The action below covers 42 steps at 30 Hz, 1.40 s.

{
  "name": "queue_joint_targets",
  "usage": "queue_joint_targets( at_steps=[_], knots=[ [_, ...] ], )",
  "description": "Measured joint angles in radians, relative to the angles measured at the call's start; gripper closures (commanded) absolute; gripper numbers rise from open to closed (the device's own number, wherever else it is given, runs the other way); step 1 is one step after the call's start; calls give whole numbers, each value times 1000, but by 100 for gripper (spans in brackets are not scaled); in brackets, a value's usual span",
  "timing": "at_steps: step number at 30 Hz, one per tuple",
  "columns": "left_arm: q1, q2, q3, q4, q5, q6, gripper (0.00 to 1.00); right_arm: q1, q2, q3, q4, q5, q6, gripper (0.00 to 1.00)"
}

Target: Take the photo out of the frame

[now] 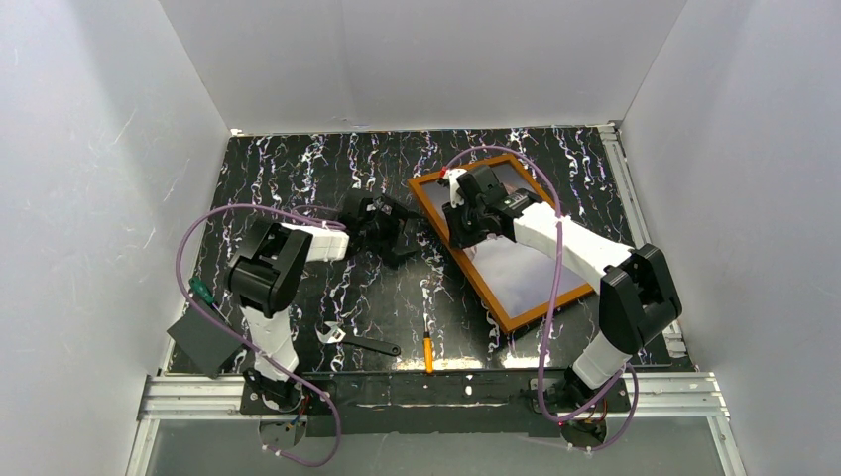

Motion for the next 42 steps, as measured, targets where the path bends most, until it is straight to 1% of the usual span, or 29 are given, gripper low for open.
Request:
queue_joint_targets(
  at_steps=[3, 8, 12, 14, 18, 22, 26, 28, 29, 30, 31, 33, 36, 38, 39, 42],
  knots=[
    [-22, 16, 2, 58, -24, -10, 2, -6, 0, 0, -2, 7, 13, 99],
    [-32, -13, -70, 142, -60, -30, 2, -5, 0, 0, -9, 7, 30, 99],
    [-40, -71, -124, 125, -61, 2, 2, 5, 1, 0, -23, 3, 45, 99],
    [-43, -113, -143, 82, -56, 44, 2, 10, 1, 0, -23, 0, 47, 99],
    [-45, -189, -126, 3, -30, 145, 2, 11, 1, 0, -23, -8, 50, 99],
    [-45, -229, -98, 10, -22, 184, 2, 11, 3, 0, -22, -13, 54, 99],
    [-45, -205, -48, 17, -19, 176, 2, 11, 5, 0, -22, -27, 58, 99],
    [-47, -172, -25, 44, -18, 161, 5, 11, 5, 0, -21, -36, 63, 99],
    [-48, -144, -10, 59, -18, 146, 8, 11, 5, 0, -21, -43, 66, 99],
    [-50, -124, 0, 67, -17, 139, 13, 11, 5, 0, -21, -48, 69, 99],
    [-53, -105, 8, 75, -15, 131, 20, 11, 5, 0, -19, -56, 72, 99],
    [-62, -60, 26, 90, -13, 113, 41, 11, 5, -2, -15, -68, 74, 99],
    [-75, -33, 33, 90, -10, 99, 71, 11, 4, -5, -14, -75, 77, 99],
    [-79, -34, 33, 83, -10, 98, 98, 12, 4, -11, -11, -76, 79, 99],
    [-83, -37, 33, 73, -11, 126, 100, 13, 4, -14, -11, -74, 79, 89],
    [-84, -57, 42, 40, -14, 174, 100, 18, -13, -15, -15, -53, 80, 52]
  ],
)
